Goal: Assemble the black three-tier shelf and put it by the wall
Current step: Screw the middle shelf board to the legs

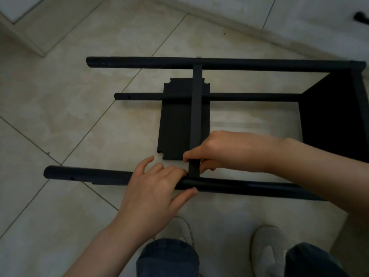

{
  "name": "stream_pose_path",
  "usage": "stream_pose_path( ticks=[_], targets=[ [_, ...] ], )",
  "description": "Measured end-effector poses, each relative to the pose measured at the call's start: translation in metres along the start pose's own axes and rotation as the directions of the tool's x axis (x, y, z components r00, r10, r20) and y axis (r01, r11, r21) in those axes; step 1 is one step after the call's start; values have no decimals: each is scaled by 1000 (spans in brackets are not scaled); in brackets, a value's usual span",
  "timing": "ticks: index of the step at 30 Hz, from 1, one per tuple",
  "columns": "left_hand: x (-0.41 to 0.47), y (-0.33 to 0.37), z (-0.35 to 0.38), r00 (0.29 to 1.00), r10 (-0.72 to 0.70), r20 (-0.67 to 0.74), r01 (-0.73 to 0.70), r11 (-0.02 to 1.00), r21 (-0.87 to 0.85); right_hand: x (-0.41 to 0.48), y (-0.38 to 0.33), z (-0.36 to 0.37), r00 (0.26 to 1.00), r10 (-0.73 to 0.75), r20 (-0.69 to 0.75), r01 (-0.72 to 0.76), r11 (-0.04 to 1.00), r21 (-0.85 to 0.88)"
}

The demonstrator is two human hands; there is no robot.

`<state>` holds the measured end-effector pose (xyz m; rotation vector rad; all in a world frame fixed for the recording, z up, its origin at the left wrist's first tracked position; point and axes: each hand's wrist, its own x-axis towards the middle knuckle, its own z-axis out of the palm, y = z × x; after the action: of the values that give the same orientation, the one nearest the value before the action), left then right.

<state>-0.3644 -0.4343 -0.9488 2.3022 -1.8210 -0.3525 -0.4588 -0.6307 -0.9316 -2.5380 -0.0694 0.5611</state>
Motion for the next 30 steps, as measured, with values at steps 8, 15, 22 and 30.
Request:
stream_pose_path(
  ticks=[8,15,22,30],
  targets=[
    [0,3,3,999,19,-48,-21,999,-27,-1,-1,0,1000,3,-8,-3,999,41],
    [-2,-1,3,993,-82,-89,66,984,-167,-1,-7,10,996,41,-81,-37,998,46],
    [-10,8,12,984,-58,-168,43,995,-91,-8,-7,15,997,29,-73,-24,998,65],
    [-9,9,6,992,-81,-95,74,994,-78,-9,-5,23,988,13,-155,-4,998,56]
  ],
)
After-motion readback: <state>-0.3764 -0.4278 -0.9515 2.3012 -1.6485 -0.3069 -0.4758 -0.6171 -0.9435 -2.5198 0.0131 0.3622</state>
